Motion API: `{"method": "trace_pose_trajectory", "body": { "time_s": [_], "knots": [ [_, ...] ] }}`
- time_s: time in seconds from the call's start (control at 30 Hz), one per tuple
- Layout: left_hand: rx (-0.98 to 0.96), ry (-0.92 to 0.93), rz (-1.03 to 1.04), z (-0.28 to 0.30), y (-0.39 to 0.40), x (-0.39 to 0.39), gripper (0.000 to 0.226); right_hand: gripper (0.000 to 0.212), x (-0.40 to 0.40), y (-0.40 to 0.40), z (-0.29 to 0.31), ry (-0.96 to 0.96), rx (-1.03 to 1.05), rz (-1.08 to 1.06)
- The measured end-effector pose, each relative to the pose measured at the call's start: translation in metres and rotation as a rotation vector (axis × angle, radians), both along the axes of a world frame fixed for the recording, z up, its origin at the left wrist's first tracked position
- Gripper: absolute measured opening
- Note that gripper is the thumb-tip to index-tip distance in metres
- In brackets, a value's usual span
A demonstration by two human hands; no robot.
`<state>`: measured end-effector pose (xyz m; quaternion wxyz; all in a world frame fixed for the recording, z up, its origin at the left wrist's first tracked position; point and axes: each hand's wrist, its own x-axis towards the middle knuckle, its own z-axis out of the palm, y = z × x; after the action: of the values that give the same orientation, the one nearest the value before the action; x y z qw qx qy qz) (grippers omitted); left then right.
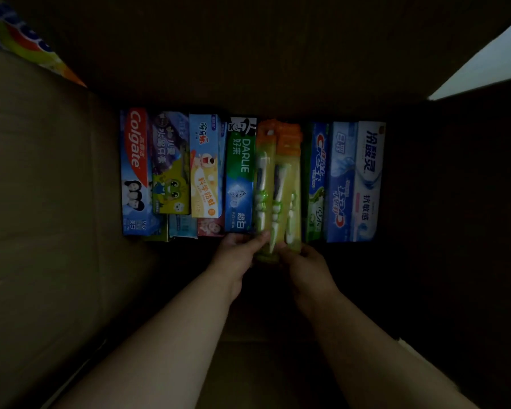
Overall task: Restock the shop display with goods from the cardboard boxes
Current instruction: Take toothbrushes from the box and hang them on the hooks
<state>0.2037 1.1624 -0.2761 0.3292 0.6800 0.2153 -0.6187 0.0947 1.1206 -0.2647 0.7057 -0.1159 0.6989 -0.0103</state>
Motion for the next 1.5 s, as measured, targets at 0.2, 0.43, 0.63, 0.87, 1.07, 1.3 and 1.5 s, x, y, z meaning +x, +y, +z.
{"method": "trace_pose_trajectory", "body": {
  "time_s": [0.2, 0.43, 0.63, 0.87, 1.07, 1.3, 1.5],
  "knots": [
    [0.005, 0.035, 0.03, 0.002, 0.008, 0.001, 0.015, 0.017, -0.025, -0.006, 0.029, 0.081, -0.223, 0.118],
    [0.074, -0.139, -0.026, -0.007, -0.003, -0.011, 0.033, 0.02, -0.047, -0.024, 0.043, 0.158, -0.266, -0.052],
    [0.038, -0.13, 0.013, -0.022, -0.01, -0.021, 0.057, 0.033, -0.034, -0.027, 0.031, 0.147, -0.207, -0.171],
    [0.039, -0.119, 0.1, -0.029, -0.006, -0.033, 0.06, 0.036, -0.029, -0.028, 0.019, 0.311, -0.347, 0.233],
    [0.098, -0.36, -0.057, -0.029, -0.011, -0.045, 0.078, 0.055, -0.006, -0.035, 0.01, 0.421, -0.451, 0.47],
    [0.04, -0.403, -0.137, -0.021, -0.007, -0.036, 0.058, 0.044, -0.001, -0.032, 0.003, 0.568, -0.49, 0.597],
    [0.058, -0.449, -0.164, -0.013, -0.004, -0.035, 0.049, 0.037, -0.003, -0.03, 0.002, 0.531, -0.557, 0.569]
  ]
}}
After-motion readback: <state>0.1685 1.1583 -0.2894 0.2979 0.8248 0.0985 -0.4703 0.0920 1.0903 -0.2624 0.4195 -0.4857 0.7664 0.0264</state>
